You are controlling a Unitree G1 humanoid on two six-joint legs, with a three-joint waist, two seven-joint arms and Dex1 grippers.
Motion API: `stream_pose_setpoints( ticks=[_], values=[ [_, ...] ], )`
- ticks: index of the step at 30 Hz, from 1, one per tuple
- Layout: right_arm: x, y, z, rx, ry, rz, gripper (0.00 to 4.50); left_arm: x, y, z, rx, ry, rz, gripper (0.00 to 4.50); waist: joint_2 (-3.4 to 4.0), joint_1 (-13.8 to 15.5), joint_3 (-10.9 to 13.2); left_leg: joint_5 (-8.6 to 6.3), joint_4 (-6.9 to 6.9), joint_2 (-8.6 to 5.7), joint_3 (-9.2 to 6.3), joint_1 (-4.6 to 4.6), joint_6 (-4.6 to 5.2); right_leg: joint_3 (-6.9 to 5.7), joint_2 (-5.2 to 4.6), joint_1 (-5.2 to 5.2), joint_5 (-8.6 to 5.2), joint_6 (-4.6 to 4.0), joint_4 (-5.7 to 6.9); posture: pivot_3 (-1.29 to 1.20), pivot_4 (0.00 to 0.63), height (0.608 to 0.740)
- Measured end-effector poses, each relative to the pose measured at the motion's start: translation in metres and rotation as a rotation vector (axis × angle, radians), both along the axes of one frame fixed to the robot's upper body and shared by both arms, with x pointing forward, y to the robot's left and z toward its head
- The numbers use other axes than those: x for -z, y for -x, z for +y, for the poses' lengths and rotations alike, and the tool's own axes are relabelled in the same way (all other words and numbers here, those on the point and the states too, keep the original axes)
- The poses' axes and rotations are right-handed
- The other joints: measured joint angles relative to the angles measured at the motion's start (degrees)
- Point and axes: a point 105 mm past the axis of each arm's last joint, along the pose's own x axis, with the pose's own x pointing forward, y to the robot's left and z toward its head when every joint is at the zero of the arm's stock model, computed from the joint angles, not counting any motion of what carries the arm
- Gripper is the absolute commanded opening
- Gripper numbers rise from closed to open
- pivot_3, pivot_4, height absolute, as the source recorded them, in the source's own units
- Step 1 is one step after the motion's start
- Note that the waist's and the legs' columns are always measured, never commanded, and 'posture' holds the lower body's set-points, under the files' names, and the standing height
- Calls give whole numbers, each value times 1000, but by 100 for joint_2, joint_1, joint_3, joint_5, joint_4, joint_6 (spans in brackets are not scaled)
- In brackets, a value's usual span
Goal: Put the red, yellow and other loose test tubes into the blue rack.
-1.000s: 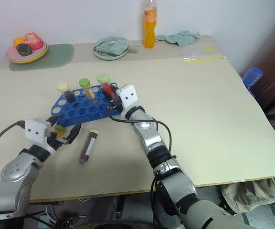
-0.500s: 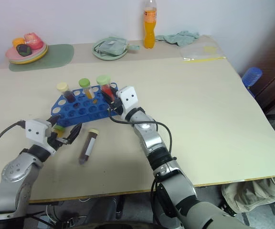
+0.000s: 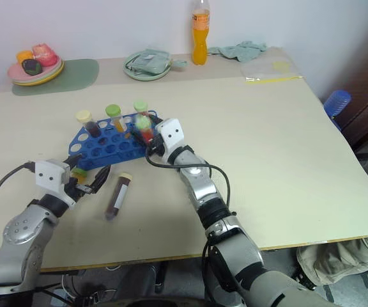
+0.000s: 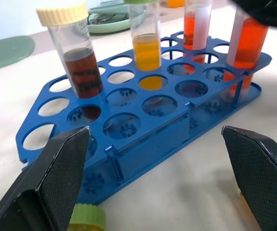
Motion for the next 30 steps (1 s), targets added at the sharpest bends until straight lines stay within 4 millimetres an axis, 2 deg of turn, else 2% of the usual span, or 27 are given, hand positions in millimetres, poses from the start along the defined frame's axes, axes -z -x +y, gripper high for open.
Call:
stream_pose_setpoints(
  ticks=[2,5,7,9,14,17,19,24,30],
  values=[
    [-13,7,-3,-18,-34,-36,4258,-7,-1,4,-20,12,1,4500,0,5,0,0,1,0,-2,0,0,0,0,0,0,0,1,0,150,740],
    [-30,13,-12,-35,-54,-75,4258,-39,-8,14,-55,26,-48,4500,-1,23,0,1,4,-1,-13,0,-1,-5,0,4,0,0,1,0,150,740],
    [-32,16,-19,-39,-47,-79,4258,-54,-11,20,-65,0,-47,4500,-1,17,-1,1,5,-3,-12,1,-1,-5,0,5,0,0,1,0,150,740],
    [-30,17,-29,-37,-15,-72,4258,-60,-14,24,-73,-36,-4,4500,0,5,0,1,3,-3,-12,1,-1,-5,1,6,0,0,1,0,150,740],
    [-19,26,-57,-86,127,-53,4258,-56,-11,46,-101,-157,272,4500,4,-11,3,1,0,-1,-9,1,-1,-4,5,2,-1,1,5,0,150,740],
    [-11,45,-74,-209,287,-50,4258,-53,-1,64,-120,-305,570,4500,2,8,10,0,2,-3,-10,-2,1,-10,8,7,-3,3,0,0,150,740],
    [-5,57,-82,-283,360,-28,4258,-58,6,72,-154,-296,701,4500,5,11,12,-1,2,-2,-5,5,3,-11,7,19,-4,5,-5,0,150,740],
    [-10,84,-74,-445,361,-19,4258,-36,12,61,-94,-282,961,4500,9,-32,15,-1,-7,4,-4,13,2,-7,10,17,-5,3,0,0,150,740],
    [-2,95,-68,-489,377,20,4258,-17,1,55,-78,-239,1057,4500,6,31,15,-1,0,0,-4,13,1,-7,2,23,-5,3,-2,0,150,740]
  ],
)
